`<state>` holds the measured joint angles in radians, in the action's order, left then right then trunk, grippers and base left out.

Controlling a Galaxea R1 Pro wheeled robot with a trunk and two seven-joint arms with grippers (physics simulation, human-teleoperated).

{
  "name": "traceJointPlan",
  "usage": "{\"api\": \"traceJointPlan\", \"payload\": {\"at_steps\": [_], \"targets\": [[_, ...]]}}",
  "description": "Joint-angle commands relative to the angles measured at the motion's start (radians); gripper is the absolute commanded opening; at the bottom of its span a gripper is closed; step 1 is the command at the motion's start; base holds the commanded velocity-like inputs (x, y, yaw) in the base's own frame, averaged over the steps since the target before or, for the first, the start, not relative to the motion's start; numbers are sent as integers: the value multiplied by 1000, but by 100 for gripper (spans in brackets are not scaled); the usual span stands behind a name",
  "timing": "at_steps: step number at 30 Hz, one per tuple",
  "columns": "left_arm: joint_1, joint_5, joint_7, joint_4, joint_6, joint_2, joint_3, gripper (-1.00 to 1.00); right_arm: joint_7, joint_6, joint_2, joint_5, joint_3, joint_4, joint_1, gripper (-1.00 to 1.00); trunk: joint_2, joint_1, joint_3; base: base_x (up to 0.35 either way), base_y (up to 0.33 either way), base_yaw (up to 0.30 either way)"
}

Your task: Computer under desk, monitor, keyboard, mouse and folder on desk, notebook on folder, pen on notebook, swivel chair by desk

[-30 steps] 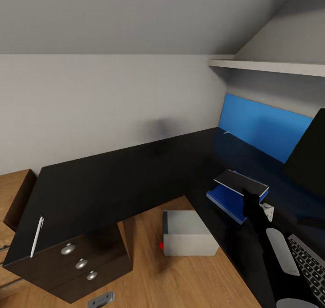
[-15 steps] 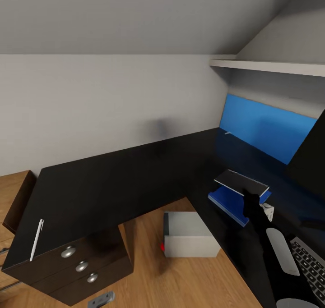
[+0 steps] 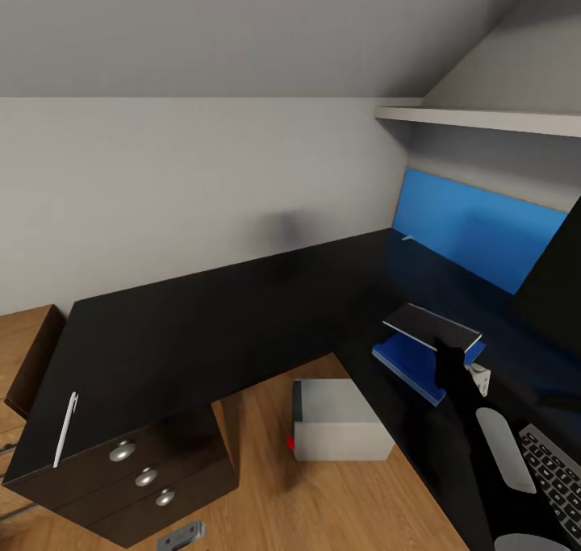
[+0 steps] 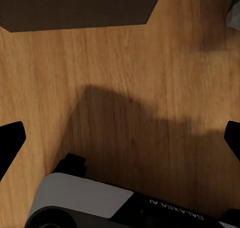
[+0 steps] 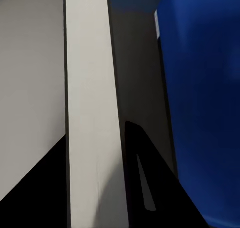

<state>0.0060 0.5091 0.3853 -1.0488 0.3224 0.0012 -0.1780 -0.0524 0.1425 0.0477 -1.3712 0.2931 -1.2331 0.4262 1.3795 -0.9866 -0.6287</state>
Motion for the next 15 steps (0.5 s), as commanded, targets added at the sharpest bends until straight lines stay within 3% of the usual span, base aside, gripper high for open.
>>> {"api": "traceJointPlan", "payload": {"at_steps": [1,9,10,15], "targets": [[0,8,8,-3,3,0,-1,100,-6,5,0,-8,1,-2,0,-100,1,0,-1,0,0,0],[0,7,8,-4,3,2,-1,100,-10,3,-2,1,1,-2,1,-100,1,0,-1,0,0,0],[0,7,8,-4,3,2,-1,100,-11,3,-2,2,1,-2,1,100,1,0,-1,0,0,0],[0,7,8,-4,3,2,-1,100,-12,3,-2,6,1,-2,1,100,1,0,-1,0,0,0]]}}
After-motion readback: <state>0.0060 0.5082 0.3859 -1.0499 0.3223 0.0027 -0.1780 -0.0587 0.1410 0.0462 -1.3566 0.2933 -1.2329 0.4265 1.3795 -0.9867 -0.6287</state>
